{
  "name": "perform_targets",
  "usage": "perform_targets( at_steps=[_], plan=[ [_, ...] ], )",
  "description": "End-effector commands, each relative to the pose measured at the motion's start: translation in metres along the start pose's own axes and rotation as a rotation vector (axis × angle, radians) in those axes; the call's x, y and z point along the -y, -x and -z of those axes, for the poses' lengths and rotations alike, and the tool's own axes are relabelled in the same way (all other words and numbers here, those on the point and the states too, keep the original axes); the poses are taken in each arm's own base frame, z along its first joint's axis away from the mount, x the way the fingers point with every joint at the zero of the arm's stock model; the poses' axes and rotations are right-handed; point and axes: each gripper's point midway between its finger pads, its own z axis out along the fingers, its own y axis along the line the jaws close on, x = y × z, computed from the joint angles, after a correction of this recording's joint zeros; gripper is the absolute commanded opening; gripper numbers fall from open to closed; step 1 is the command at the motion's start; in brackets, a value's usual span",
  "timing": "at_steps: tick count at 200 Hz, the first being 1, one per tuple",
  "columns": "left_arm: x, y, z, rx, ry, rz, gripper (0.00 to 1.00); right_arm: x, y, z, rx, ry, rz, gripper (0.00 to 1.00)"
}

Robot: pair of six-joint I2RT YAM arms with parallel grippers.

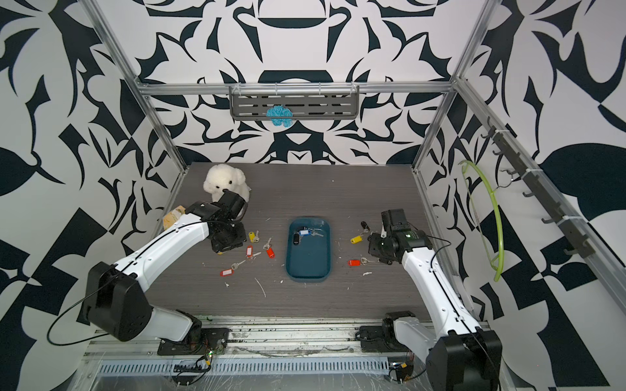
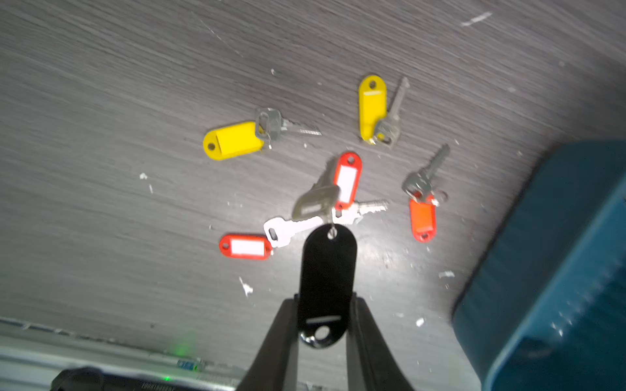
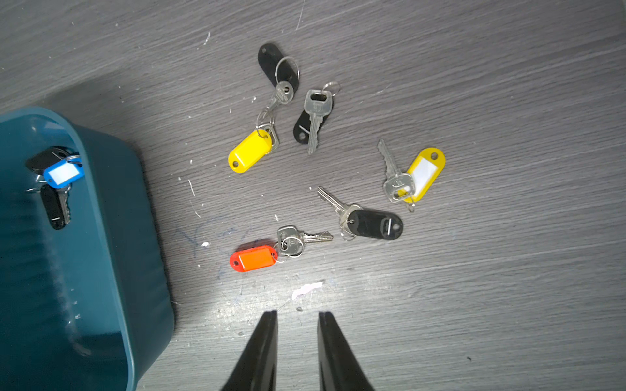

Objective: Take the keys out of the storage box
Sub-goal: Place the key at the center of the board.

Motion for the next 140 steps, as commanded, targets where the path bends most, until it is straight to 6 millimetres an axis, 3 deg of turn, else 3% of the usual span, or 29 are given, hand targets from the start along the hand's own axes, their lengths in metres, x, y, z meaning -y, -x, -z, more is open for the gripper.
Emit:
perform_targets(
  at_steps=[1, 52, 100, 119, 140],
  plan=[
    [0.005, 0.015, -0.024, -0.014, -0.035, 0.003, 0.1, -0.001, 0.003, 0.0, 0.008, 0.008, -0.012, 0.26],
    [0.011, 0.047, -0.066, -0.036, -0.028, 0.014, 0.1, -0.001, 0.002, -0.002, 0.002, 0.007, -0.011, 0.26],
    [0.02, 0.071, -0.084, -0.036, -0.028, -0.008, 0.13, 0.0, 0.001, -0.002, 0.0, 0.004, -0.01, 0.26],
    [0.021, 0.074, -0.086, -0.03, -0.034, -0.011, 0.26, 0.0, 0.001, -0.002, -0.001, 0.002, -0.011, 0.27],
    [0.021, 0.073, -0.085, -0.02, -0.041, -0.012, 0.64, 0.0, 0.001, -0.002, -0.003, 0.001, -0.01, 0.3]
  ],
)
